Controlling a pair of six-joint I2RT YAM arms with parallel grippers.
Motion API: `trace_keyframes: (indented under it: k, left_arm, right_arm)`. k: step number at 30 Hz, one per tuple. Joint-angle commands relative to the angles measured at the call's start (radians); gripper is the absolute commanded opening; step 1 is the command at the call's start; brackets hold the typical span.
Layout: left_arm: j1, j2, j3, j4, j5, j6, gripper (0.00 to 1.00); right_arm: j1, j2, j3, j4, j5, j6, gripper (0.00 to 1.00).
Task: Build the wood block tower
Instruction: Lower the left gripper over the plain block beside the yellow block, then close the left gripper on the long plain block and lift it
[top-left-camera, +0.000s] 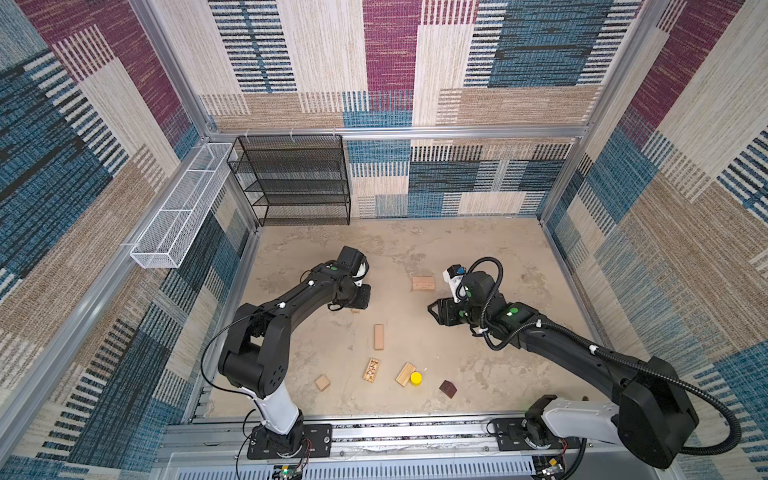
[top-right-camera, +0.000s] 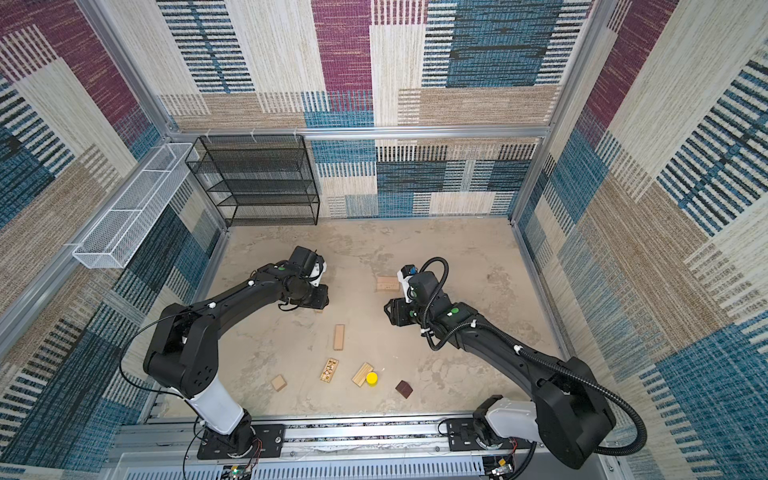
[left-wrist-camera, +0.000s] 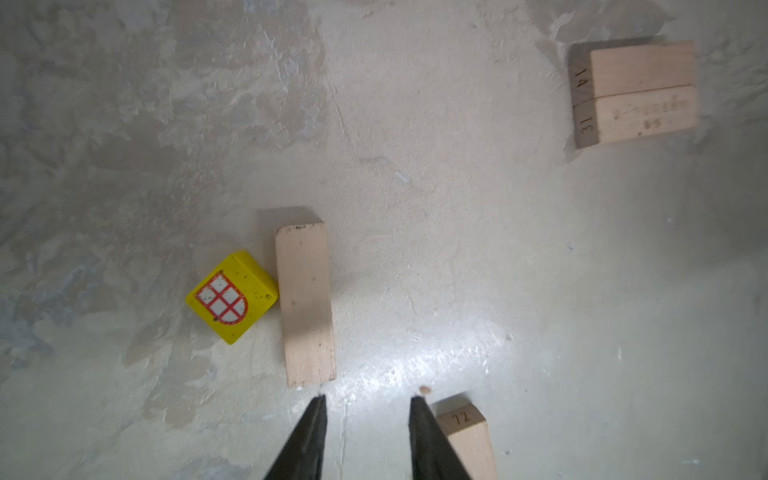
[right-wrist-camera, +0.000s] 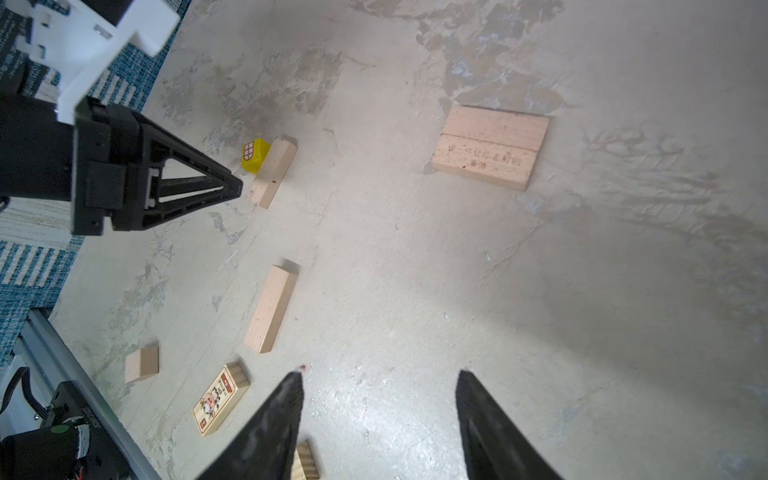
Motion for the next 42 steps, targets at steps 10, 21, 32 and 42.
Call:
trace_keyframes:
  k: [10,21,32,42]
  left_arm:
    - [0.002,0.087,0.013,0.001,-0.110,-0.006,0.40]
    - [0.002,0.126,0.037,0.002,-0.130,-0.006,0.41]
    - [0.001,0.152,0.049,-0.012,-0.091,0.006,0.17]
    - [0.002,0.159,0.056,-0.027,-0.090,0.005,0.11]
  right_arm:
    - [0.000,0.083,0.033,-0.023,0.018,0.012,0.80]
    - [0.001,0.104,0.058,-0.038,0.015,0.004,0.92]
    - [0.000,0.128,0.063,-0.030,-0.013,-0.001,0.82]
    - [0.001,0.126,0.071,-0.032,-0.014,-0.002,0.82]
